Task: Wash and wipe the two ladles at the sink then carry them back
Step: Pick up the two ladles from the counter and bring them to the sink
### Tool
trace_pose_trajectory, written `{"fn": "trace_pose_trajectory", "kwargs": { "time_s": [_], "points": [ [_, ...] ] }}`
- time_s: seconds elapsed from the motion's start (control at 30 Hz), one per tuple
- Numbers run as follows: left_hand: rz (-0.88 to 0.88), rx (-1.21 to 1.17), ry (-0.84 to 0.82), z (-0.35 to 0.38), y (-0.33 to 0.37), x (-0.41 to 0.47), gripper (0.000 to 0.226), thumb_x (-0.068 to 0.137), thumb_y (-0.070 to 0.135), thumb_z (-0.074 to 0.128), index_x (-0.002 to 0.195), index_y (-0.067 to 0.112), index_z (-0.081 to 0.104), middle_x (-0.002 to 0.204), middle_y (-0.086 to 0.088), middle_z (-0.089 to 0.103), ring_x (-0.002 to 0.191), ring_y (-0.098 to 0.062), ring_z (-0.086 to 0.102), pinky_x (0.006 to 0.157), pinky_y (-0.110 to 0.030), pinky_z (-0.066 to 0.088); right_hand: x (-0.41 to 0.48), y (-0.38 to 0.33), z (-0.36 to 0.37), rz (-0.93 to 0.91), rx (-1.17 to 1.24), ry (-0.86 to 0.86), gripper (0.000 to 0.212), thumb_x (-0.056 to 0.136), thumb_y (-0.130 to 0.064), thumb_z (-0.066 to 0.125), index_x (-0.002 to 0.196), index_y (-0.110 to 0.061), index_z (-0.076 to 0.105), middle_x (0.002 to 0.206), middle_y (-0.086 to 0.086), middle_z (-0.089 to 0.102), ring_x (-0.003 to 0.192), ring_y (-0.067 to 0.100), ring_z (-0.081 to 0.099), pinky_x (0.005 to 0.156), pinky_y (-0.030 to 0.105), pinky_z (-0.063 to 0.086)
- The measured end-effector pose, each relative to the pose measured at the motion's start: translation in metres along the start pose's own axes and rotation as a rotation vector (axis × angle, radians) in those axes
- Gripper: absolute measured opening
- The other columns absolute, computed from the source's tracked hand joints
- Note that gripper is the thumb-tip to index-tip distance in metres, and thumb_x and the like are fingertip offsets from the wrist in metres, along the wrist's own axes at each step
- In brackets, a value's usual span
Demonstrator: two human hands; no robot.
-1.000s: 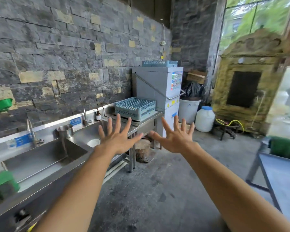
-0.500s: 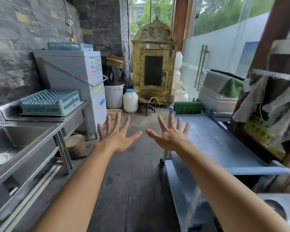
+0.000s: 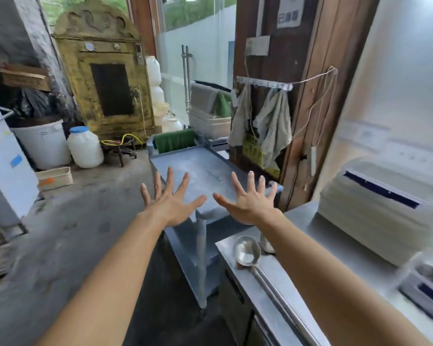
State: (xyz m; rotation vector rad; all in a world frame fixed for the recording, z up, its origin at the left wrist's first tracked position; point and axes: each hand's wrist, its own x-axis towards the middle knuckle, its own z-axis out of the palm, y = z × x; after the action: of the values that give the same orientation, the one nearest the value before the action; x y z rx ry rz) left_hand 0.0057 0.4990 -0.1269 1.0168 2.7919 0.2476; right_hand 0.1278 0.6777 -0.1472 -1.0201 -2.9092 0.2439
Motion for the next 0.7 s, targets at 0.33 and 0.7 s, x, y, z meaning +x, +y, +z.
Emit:
{"fn": "trace_pose_trajectory", "kwargs": {
  "time_s": [0.33, 0.7],
  "points": [
    [0.117, -0.036, -0.160, 0.142, 0.130, 0.002, 0.093, 0.076, 0.091, 0.010, 0.151, 0.044, -0.018, 0.156, 0.006, -0.039, 0.144, -0.029, -0.035, 0.115, -0.064, -0.014, -0.042, 0.150, 0.077, 0.110, 0.070, -0.147, 0.093, 0.084, -0.092, 0.014, 0.160, -0.045, -0.013, 0.171, 0.010, -0.019, 0.157, 0.038, -0.019, 0.120, 0.066, -0.013],
    [0.061, -0.198, -0.388, 0.300, 0.188, 0.012, 0.089, 0.085, 0.082, 0.020, 0.155, 0.037, -0.011, 0.163, 0.002, -0.025, 0.149, -0.030, -0.024, 0.119, -0.060, -0.006, -0.087, 0.227, 0.206, 0.194, 0.198, -0.362, 0.084, 0.096, -0.077, 0.023, 0.163, -0.039, -0.010, 0.173, 0.007, -0.015, 0.159, 0.035, -0.009, 0.125, 0.058, 0.009]
  ]
}}
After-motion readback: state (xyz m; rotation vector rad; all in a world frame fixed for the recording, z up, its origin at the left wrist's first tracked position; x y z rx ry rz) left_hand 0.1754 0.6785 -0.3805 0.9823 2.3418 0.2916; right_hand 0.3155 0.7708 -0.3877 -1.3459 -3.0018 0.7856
